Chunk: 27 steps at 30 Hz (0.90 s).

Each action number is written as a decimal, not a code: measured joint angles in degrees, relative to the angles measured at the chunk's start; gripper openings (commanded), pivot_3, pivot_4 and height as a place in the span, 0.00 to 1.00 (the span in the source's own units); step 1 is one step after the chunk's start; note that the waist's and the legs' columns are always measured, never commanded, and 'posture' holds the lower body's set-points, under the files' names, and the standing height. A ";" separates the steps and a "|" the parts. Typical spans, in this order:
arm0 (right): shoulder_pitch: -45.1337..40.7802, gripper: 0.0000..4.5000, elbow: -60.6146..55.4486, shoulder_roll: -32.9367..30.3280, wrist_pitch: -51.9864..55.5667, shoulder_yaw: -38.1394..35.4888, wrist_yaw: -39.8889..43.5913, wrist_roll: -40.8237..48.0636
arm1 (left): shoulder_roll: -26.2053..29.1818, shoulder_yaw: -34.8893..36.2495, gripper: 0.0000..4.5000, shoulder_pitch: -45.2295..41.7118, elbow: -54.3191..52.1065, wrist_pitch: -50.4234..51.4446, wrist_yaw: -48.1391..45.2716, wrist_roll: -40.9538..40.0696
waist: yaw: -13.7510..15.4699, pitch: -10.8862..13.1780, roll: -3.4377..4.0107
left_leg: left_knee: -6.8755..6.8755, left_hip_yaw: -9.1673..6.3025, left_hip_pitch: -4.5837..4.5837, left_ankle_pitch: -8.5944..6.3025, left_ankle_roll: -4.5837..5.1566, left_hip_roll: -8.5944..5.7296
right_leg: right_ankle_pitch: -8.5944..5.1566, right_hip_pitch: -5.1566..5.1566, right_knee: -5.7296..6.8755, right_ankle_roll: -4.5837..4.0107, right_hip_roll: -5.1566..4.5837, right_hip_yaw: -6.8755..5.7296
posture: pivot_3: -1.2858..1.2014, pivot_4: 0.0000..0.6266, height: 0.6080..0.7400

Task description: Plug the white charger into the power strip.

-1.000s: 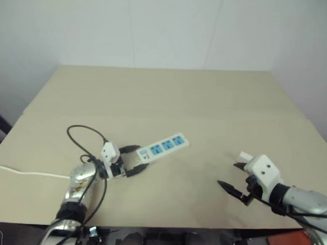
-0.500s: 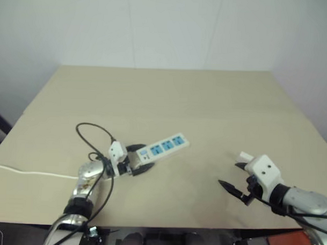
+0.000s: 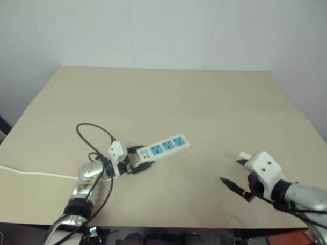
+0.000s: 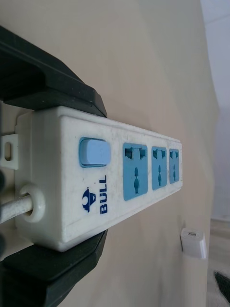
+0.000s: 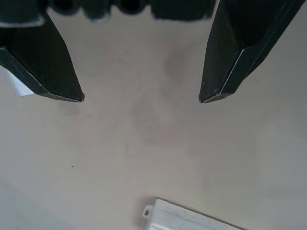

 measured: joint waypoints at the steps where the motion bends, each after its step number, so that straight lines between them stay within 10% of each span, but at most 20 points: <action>1: -2.19 1.00 0.56 -2.68 0.76 0.58 0.93 -0.42 | 0.59 -0.31 0.73 0.32 -1.13 1.21 -1.44 -0.63 | -0.14 0.00 0.00 | 0.00 0.00 -0.01 0.00 0.00 0.01 | 0.00 0.00 0.00 0.00 0.00 0.00 | 0.52 0.24 1.00; 11: -35.43 1.00 19.99 -13.72 5.07 23.21 16.12 -8.94 | 4.38 -4.22 0.73 0.60 -6.82 5.63 -11.80 -1.81 | -1.11 0.02 -0.02 | -0.01 0.02 -0.20 0.00 0.00 0.07 | 0.02 -0.21 -0.07 -0.03 0.04 -0.02 | 0.52 0.24 1.00; 19: -56.55 1.00 38.78 -7.21 7.91 43.86 29.57 -21.08 | 3.86 -5.08 0.73 1.19 -8.61 6.07 -12.00 -1.77 | -0.90 0.02 -0.01 | 0.09 -0.07 -0.60 0.01 -0.02 0.03 | 0.04 -0.50 -0.07 -0.03 0.01 -0.10 | 0.52 0.24 1.00; 27: -61.97 1.00 51.42 -2.25 6.81 48.96 35.15 -27.68 | 3.24 -5.02 0.73 3.37 -11.49 7.01 -10.61 -1.95 | -0.87 0.01 0.00 | 0.49 -0.06 -1.16 0.09 -0.16 -0.02 | 0.12 -1.09 0.17 -0.01 -0.03 -0.10 | 0.52 0.24 1.00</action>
